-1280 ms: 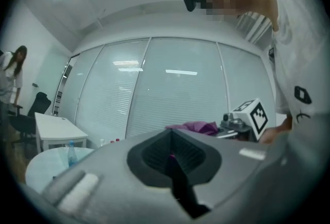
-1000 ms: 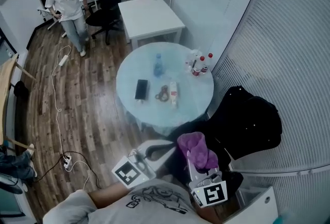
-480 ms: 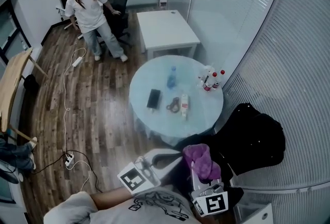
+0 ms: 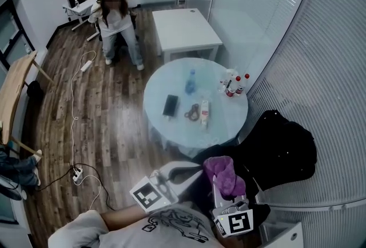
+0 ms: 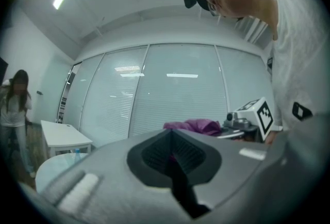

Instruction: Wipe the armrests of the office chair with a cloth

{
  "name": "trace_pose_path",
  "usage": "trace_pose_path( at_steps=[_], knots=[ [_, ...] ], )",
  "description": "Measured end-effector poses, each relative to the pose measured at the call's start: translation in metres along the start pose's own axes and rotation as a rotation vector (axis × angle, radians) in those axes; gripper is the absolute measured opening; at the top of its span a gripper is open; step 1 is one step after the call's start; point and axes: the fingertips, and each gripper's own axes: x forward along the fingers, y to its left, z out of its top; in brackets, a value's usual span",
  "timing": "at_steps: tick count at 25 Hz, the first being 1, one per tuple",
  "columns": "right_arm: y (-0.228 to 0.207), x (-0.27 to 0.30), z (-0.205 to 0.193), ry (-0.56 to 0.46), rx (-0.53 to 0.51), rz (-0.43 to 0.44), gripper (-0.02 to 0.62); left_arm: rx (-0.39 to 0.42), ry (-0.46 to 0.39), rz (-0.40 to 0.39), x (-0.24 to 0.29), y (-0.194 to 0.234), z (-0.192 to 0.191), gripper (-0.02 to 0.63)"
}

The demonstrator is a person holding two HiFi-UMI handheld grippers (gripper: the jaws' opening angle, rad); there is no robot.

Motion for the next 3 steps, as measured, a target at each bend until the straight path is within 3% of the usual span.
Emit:
trace_pose_path(
  at_steps=[3],
  knots=[
    [0.0002, -0.0015, -0.0025, -0.003, -0.001, -0.001, 0.032, 0.012, 0.0, -0.001, 0.0008, -0.0014, -0.003, 0.002]
  ],
)
